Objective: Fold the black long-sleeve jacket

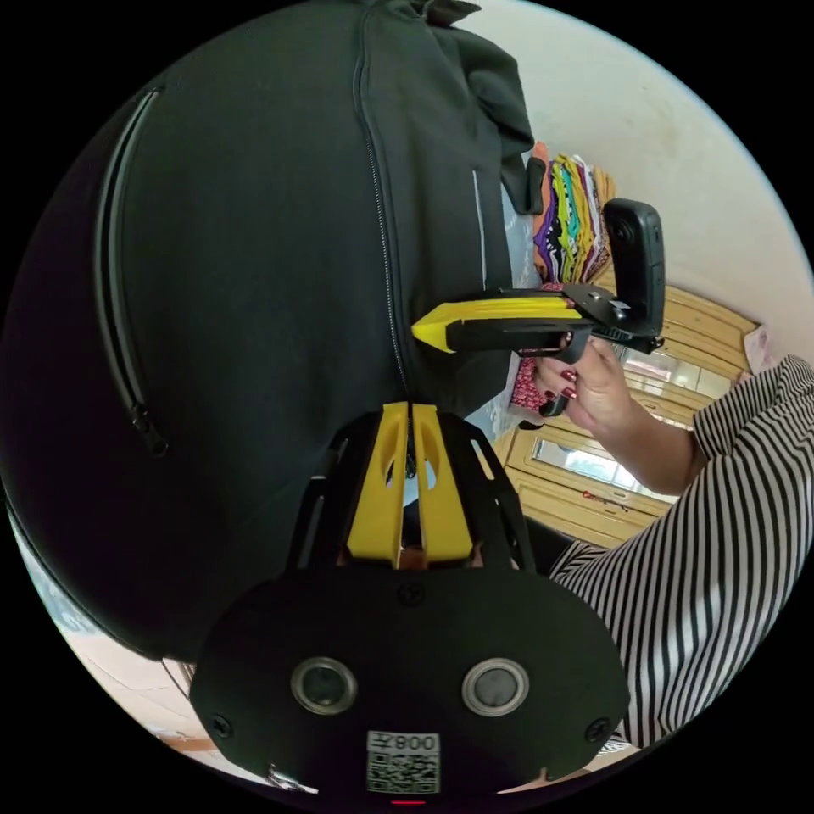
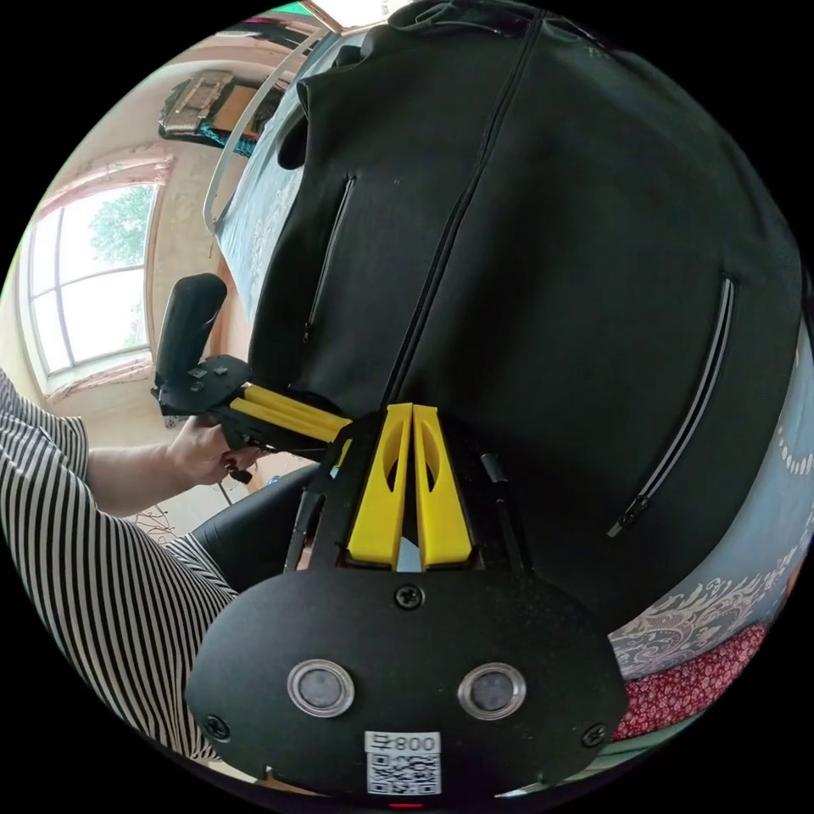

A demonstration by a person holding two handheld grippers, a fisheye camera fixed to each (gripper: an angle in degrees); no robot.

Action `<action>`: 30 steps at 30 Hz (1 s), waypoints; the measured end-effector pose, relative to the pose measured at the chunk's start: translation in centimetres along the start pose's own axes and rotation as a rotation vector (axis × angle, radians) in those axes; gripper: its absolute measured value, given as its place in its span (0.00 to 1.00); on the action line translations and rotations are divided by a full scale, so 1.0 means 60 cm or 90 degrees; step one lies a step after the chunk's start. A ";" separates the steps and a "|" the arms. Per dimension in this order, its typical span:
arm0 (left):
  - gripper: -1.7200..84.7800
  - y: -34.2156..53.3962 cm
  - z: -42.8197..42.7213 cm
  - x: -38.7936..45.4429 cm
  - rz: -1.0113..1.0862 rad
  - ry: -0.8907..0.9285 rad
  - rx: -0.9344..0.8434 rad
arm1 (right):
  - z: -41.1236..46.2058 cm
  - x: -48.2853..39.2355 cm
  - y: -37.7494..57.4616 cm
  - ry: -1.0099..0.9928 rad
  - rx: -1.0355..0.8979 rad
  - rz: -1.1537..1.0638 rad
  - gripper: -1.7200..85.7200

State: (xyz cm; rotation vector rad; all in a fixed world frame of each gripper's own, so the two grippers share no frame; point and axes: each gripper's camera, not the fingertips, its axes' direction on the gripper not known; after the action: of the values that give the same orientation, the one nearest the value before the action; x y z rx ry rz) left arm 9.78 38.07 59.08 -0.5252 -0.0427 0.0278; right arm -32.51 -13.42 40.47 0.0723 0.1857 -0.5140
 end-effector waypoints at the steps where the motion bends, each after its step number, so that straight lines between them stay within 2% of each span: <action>1: 0.03 0.000 -0.003 -0.003 -0.006 0.004 0.004 | 0.001 -0.005 -0.005 0.011 -0.006 -0.005 0.02; 3: 0.03 -0.007 0.002 -0.024 -0.036 -0.031 -0.013 | 0.009 -0.012 -0.012 0.030 -0.022 -0.021 0.02; 7: 0.03 -0.020 -0.013 -0.031 -0.031 -0.024 -0.016 | 0.000 -0.022 -0.010 0.034 -0.007 -0.053 0.02; 10: 0.03 -0.023 -0.057 -0.020 -0.016 -0.063 0.020 | -0.008 -0.037 -0.013 0.059 -0.014 -0.078 0.02; 12: 0.02 -0.024 -0.113 -0.027 -0.028 -0.115 0.075 | -0.010 -0.053 -0.018 0.096 -0.022 -0.102 0.02; 15: 0.02 -0.030 -0.151 -0.063 -0.077 -0.236 0.069 | -0.012 -0.087 -0.016 0.179 -0.022 -0.151 0.02; 17: 0.02 -0.028 -0.162 -0.088 -0.062 -0.173 0.084 | -0.012 -0.108 -0.009 0.240 -0.004 -0.177 0.02; 19: 0.02 -0.030 -0.171 -0.101 -0.101 -0.135 0.094 | -0.017 -0.117 -0.007 0.264 -0.003 -0.189 0.02; 22: 0.02 -0.056 -0.197 -0.066 -0.056 -0.217 0.093 | -0.060 -0.117 -0.026 0.211 -0.024 -0.175 0.02; 26: 0.02 -0.102 -0.266 -0.058 -0.020 -0.298 0.170 | -0.148 -0.075 -0.060 0.165 0.101 -0.097 0.02; 29: 0.02 -0.130 -0.275 -0.104 -0.050 -0.297 0.158 | -0.129 -0.036 -0.098 0.160 0.042 -0.070 0.02; 30: 0.02 -0.129 -0.282 -0.117 -0.059 -0.268 0.174 | -0.134 -0.034 -0.098 0.155 0.068 -0.075 0.02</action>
State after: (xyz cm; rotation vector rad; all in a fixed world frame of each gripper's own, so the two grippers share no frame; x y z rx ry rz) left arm 3.71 22.61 48.09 -0.2362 -0.4688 0.0522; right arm -38.45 -16.60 32.84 0.2300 0.4020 -0.6324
